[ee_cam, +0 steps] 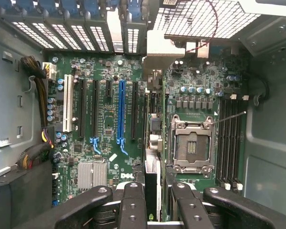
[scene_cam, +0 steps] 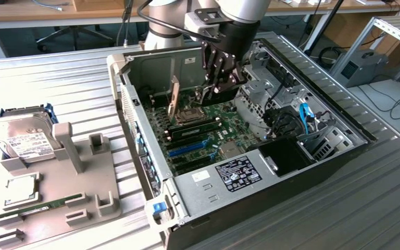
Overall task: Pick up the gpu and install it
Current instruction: 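Insert the gpu into the slot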
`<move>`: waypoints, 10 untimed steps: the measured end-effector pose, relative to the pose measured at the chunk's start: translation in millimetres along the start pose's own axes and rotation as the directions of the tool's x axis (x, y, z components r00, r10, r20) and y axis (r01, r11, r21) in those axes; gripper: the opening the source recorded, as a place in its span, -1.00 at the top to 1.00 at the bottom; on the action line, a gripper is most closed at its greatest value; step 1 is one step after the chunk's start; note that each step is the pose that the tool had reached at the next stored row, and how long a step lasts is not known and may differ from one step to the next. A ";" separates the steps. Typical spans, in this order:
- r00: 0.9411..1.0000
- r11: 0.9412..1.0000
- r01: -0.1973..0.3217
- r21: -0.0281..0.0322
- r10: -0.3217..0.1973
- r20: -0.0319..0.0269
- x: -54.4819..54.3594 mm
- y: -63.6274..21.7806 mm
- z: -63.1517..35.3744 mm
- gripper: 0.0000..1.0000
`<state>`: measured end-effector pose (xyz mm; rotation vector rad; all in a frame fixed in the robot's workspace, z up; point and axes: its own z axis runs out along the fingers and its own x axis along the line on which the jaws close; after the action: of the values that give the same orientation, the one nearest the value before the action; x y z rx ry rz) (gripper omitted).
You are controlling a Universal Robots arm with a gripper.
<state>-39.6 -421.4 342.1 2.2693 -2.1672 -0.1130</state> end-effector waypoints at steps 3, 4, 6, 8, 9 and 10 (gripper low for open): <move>1.000 1.000 0.000 0.000 0.000 0.000 0.2 -0.1 0.8 0.47; 1.000 1.000 0.000 0.000 0.000 0.000 0.2 -0.1 1.2 0.47; 1.000 1.000 0.000 0.000 0.000 0.000 0.3 -0.1 1.9 0.47; 1.000 1.000 0.000 0.000 0.000 0.000 0.4 -0.1 2.3 0.47; 1.000 1.000 0.000 0.000 0.000 0.000 0.4 -0.1 2.5 0.47; 1.000 1.000 0.000 0.000 0.000 0.000 0.4 -0.2 2.7 0.47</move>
<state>-39.5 -421.7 339.3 2.2694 -2.1671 -0.1130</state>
